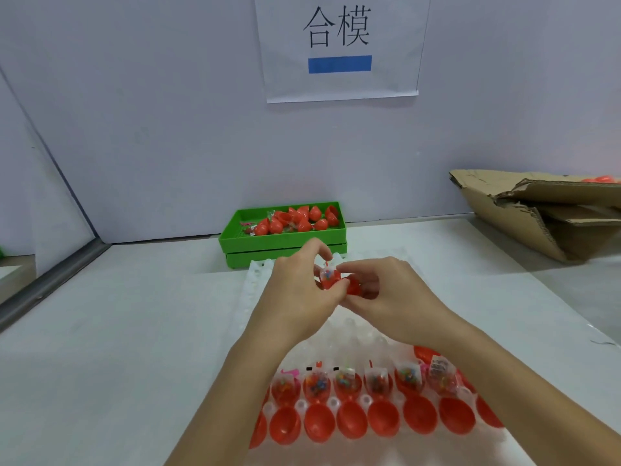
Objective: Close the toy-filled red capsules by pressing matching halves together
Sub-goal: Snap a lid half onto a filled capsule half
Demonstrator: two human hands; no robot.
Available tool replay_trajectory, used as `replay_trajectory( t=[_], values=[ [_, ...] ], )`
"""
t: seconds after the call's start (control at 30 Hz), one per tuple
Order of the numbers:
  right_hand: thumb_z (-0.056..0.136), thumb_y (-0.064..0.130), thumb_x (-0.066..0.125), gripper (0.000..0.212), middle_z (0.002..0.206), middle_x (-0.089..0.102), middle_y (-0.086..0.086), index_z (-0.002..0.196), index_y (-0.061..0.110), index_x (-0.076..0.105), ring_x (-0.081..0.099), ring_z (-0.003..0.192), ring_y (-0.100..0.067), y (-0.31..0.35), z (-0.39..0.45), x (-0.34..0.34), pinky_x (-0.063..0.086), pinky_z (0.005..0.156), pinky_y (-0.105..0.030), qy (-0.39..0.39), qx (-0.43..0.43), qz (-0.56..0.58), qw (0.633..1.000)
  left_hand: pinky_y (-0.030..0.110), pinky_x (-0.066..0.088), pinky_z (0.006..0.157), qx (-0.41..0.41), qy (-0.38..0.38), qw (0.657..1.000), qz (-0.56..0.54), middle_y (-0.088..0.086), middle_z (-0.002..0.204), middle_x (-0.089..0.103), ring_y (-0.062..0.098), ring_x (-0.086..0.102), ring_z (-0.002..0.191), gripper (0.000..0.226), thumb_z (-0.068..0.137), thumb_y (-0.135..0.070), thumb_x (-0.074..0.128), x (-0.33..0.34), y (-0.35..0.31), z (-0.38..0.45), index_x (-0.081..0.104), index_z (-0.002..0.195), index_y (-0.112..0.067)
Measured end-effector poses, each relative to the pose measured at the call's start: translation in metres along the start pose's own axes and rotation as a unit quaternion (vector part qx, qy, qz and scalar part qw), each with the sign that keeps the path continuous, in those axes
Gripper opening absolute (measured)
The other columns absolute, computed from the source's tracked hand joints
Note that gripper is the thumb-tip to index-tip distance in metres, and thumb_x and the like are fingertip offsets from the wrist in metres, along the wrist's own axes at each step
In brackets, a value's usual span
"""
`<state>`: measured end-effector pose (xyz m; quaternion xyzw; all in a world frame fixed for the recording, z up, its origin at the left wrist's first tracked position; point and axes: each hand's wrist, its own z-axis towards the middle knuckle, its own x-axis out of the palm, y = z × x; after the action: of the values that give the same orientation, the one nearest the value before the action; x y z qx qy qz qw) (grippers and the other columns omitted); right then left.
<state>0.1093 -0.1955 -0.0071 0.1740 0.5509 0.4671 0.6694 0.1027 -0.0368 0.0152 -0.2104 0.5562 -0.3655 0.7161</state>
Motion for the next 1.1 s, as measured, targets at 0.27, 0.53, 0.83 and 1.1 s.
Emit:
replay_trajectory(
  t=[0.27, 0.53, 0.83, 1.1],
  values=[
    [0.089, -0.004, 0.067, 0.048, 0.097, 0.078, 0.007, 0.107, 0.040, 0.067, 0.074, 0.088, -0.010, 0.003, -0.001, -0.013, 0.056, 0.078, -0.022, 0.022, 0.035, 0.120, 0.992, 0.008, 0.049, 0.058, -0.057, 0.009, 0.979, -0.195, -0.010, 0.095, 0.073, 0.004, 0.073, 0.077, 0.041, 0.077, -0.015, 0.084, -0.016, 0.015, -0.004, 0.062, 0.109, -0.027],
    [0.091, -0.001, 0.067, 0.042, 0.096, 0.078, 0.002, 0.129, 0.016, 0.065, 0.075, 0.083, -0.012, 0.001, -0.006, -0.016, 0.056, 0.074, -0.020, 0.006, 0.045, 0.142, 0.989, 0.011, 0.053, 0.066, -0.070, 0.027, 0.970, -0.232, -0.005, 0.090, 0.077, 0.011, 0.074, 0.081, 0.024, 0.078, -0.012, 0.083, -0.015, 0.019, -0.013, 0.072, 0.100, -0.017],
    [0.094, 0.008, 0.066, 0.022, 0.095, 0.077, 0.004, 0.114, 0.016, 0.071, 0.074, 0.080, -0.009, -0.002, -0.007, -0.010, 0.056, 0.066, -0.018, -0.067, 0.063, 0.155, 0.984, 0.011, 0.053, 0.065, -0.064, 0.016, 0.974, -0.217, -0.009, 0.088, 0.077, 0.006, 0.074, 0.082, 0.026, 0.078, -0.010, 0.083, -0.008, 0.020, -0.015, 0.066, 0.096, -0.015],
    [0.089, 0.019, 0.073, 0.025, 0.110, 0.071, 0.016, 0.111, 0.030, 0.071, 0.065, 0.101, 0.000, -0.002, -0.011, -0.014, 0.053, 0.080, -0.016, -0.067, 0.025, 0.057, 0.996, 0.012, 0.053, 0.062, -0.047, 0.017, 0.979, -0.196, -0.007, 0.085, 0.077, 0.008, 0.074, 0.076, 0.029, 0.077, -0.009, 0.084, -0.005, 0.018, -0.016, 0.063, 0.096, -0.016]
  ],
)
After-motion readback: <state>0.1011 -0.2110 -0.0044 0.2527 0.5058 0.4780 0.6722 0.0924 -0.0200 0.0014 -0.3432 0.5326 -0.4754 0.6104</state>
